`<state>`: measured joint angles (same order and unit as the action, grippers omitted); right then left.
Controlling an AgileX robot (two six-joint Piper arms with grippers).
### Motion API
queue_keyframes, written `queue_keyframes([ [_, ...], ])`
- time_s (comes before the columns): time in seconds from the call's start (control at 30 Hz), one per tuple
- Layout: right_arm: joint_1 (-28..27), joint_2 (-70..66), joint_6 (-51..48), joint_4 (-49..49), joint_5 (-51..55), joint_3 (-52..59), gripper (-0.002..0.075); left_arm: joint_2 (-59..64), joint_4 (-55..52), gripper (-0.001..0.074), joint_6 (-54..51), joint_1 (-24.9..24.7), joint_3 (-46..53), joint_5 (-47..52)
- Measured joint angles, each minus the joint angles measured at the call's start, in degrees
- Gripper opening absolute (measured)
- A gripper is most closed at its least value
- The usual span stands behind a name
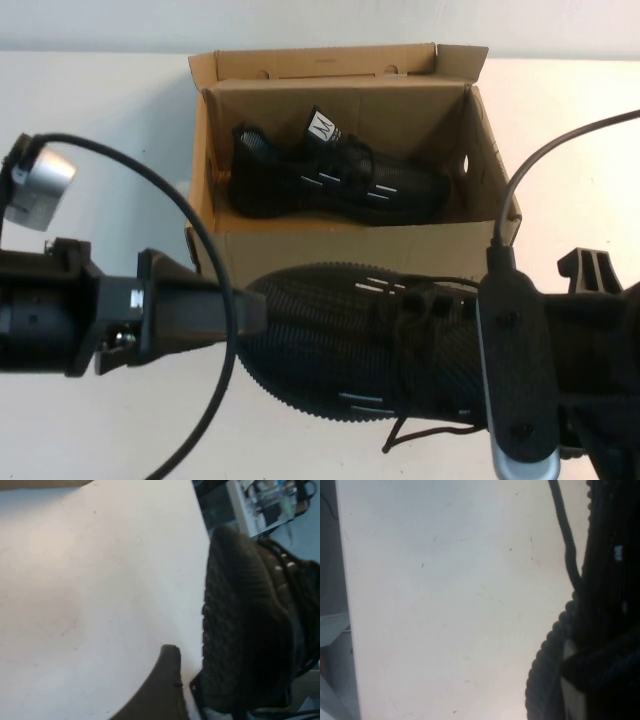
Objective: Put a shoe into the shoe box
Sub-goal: Hand over the shoe
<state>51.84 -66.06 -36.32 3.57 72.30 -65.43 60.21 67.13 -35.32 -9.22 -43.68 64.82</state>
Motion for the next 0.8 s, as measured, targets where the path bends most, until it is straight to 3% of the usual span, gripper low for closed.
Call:
queue_keyframes([
  [0.17, 0.0, 0.72, 0.89, 0.0, 0.0, 0.0, 0.0022, 0.13, 4.55, 0.0669, -0.86, 0.0, 0.0, 0.62],
  [0.8, 0.0, 0.72, 1.04, 0.0, 0.0, 0.0, 0.0022, 3.63, 5.52, 0.067, -0.97, 0.0, -2.36, 1.35],
])
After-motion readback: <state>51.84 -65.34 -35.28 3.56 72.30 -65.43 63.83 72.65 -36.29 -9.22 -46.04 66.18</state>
